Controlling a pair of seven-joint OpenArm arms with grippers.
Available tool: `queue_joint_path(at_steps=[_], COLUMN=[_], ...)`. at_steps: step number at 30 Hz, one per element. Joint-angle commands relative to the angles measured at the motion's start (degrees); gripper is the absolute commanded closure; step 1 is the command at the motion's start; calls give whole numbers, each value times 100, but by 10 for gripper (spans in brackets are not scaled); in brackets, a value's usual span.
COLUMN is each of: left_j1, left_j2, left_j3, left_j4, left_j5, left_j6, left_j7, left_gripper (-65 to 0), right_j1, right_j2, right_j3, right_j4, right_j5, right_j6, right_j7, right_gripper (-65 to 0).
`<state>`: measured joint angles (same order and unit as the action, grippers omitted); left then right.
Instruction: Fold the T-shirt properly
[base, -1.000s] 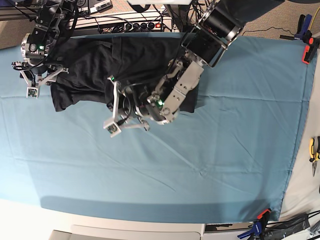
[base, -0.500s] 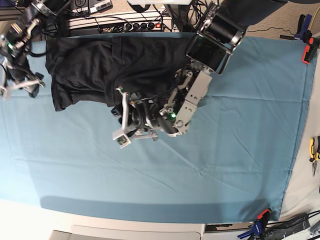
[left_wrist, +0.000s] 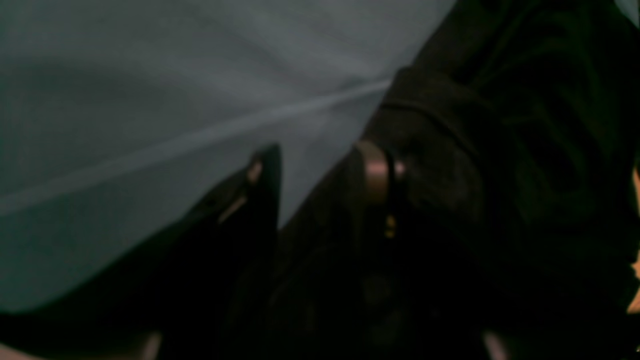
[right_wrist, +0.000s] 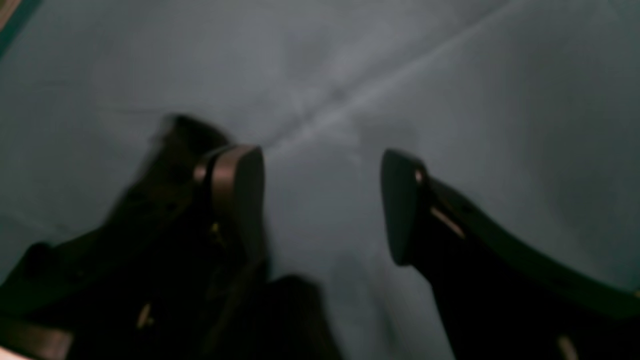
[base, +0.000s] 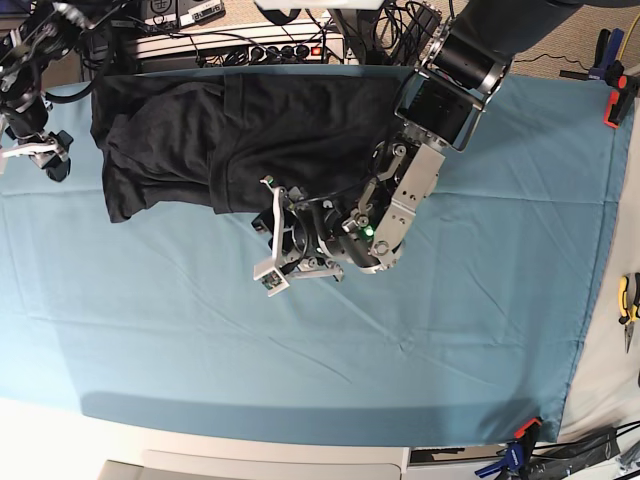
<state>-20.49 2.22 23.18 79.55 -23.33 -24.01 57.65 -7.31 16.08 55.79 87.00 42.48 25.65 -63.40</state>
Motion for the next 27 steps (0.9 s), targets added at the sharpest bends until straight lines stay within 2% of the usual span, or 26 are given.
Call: queue_joint_path(at_steps=[1,6,11,21,27], left_j1=[-129,-129,-127,-129,-127], left_j2=[63,61,61,63,63], left_j3=[-13,-13,-13,-13,-13], left_j4=[103,103,103,103,103], left_j5=[-74,-70,-66,59,59], left_j6=[-26,-26,-26,-26,-24], left_j7=[-107,-107,-105,-116,-153], left_gripper=[-243,-243,-243,-243,-243], right_j1=[188,719,699,160,33], right_j2=[227,487,474,487,485], right_j3=[20,-9,-125,-149,-151], right_j4=[-208,-1493,-1735,-1731,-1731], right_j5=[214,1182,1836,2039,2114], right_j6=[39,457,715,726,846], right_j7=[37,-741,-1196,-1344,-1504], right_gripper=[-366,-365,-365,-365,-365])
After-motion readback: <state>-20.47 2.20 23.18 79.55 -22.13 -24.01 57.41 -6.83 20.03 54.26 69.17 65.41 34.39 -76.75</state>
